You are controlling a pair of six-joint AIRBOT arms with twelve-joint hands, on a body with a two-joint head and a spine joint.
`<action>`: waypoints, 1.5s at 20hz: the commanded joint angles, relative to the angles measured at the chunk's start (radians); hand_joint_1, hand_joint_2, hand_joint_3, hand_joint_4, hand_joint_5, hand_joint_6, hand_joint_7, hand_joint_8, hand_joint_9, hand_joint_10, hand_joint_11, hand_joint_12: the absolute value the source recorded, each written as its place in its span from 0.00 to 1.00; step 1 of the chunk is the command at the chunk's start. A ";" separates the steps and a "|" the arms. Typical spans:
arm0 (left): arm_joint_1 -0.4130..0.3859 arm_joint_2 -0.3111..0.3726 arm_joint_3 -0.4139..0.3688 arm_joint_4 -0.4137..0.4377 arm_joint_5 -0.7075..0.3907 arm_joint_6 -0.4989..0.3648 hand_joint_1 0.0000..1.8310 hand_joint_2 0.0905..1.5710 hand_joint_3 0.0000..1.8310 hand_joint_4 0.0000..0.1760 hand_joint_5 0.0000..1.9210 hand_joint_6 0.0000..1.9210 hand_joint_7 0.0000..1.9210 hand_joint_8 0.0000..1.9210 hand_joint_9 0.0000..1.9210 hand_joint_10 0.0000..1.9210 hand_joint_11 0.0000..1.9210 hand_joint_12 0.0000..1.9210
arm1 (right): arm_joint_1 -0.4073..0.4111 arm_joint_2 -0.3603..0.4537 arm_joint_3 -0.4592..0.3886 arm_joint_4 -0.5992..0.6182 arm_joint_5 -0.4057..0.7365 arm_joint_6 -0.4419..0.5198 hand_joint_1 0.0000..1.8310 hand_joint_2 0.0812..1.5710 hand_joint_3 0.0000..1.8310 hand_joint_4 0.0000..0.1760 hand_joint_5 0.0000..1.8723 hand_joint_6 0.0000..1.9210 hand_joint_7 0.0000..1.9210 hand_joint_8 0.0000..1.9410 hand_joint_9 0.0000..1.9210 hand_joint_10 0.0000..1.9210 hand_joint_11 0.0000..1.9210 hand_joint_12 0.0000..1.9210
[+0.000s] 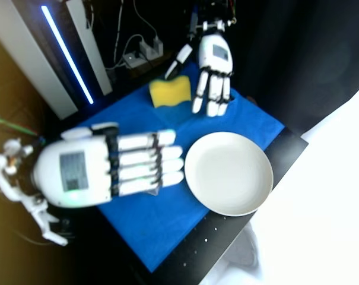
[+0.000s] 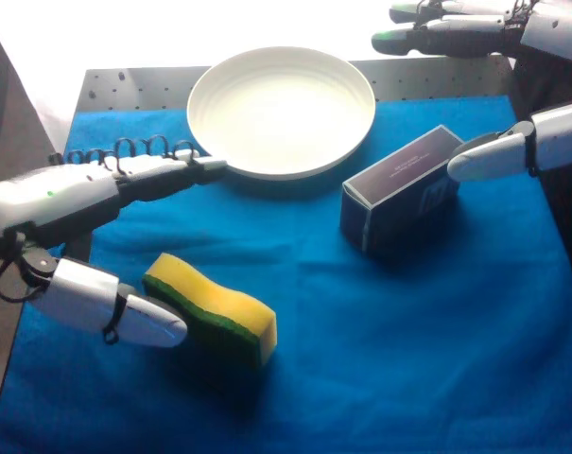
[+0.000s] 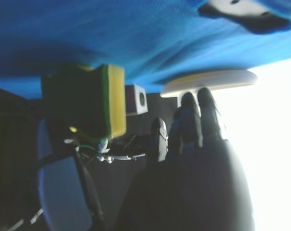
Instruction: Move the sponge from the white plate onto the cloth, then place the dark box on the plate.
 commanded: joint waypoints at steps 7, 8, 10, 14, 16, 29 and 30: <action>0.124 0.009 -0.050 -0.279 -0.358 0.092 0.35 0.46 0.00 1.00 0.00 0.00 0.00 0.00 0.00 0.00 0.00 0.00 | 0.094 -0.080 0.057 -0.148 -0.061 0.063 0.38 0.52 0.00 1.00 0.10 0.00 0.07 0.00 0.04 0.00 0.04 0.02; 0.124 0.009 -0.051 -0.279 -0.356 0.092 0.35 0.46 0.00 1.00 0.00 0.00 0.00 0.00 0.00 0.00 0.00 0.00 | 0.094 -0.083 0.064 -0.170 -0.070 0.082 0.38 0.52 0.00 1.00 0.10 0.00 0.07 0.00 0.04 0.00 0.04 0.02; 0.129 0.005 -0.051 -0.290 -0.357 0.092 0.38 0.47 0.01 1.00 0.00 0.00 0.00 0.00 0.00 0.00 0.00 0.00 | 0.102 -0.091 0.074 -0.221 -0.109 0.093 0.38 0.51 0.00 1.00 0.11 0.00 0.08 0.00 0.05 0.01 0.08 0.04; 0.136 -0.001 -0.051 -0.298 -0.361 0.091 0.40 0.49 0.01 1.00 0.00 0.00 0.00 0.00 0.00 0.00 0.00 0.00 | 0.124 -0.100 0.092 -0.305 -0.164 0.117 0.44 0.52 0.00 0.78 0.14 0.01 0.09 0.00 0.05 0.00 0.07 0.04; 0.139 -0.002 -0.051 -0.298 -0.361 0.087 0.42 0.49 0.01 1.00 0.00 0.00 0.00 0.00 0.00 0.00 0.00 0.00 | 0.124 -0.100 0.100 -0.329 -0.176 0.133 0.46 0.54 0.00 0.67 0.14 0.00 0.10 0.00 0.07 0.00 0.08 0.06; 0.169 -0.016 -0.052 -0.306 -0.365 0.067 0.40 0.49 0.00 1.00 0.00 0.00 0.00 0.00 0.00 0.00 0.00 0.00 | 0.128 -0.090 0.082 -0.231 -0.068 0.135 0.64 0.75 0.00 0.00 0.41 0.66 0.44 0.69 0.42 0.82 0.43 0.90; 0.171 -0.017 -0.052 -0.308 -0.368 0.066 0.42 0.49 0.00 1.00 0.00 0.00 0.00 0.00 0.00 0.00 0.00 0.00 | 0.128 -0.082 0.076 -0.199 -0.030 0.135 0.66 0.72 0.00 0.00 0.50 0.53 0.45 0.66 0.39 0.73 0.37 0.86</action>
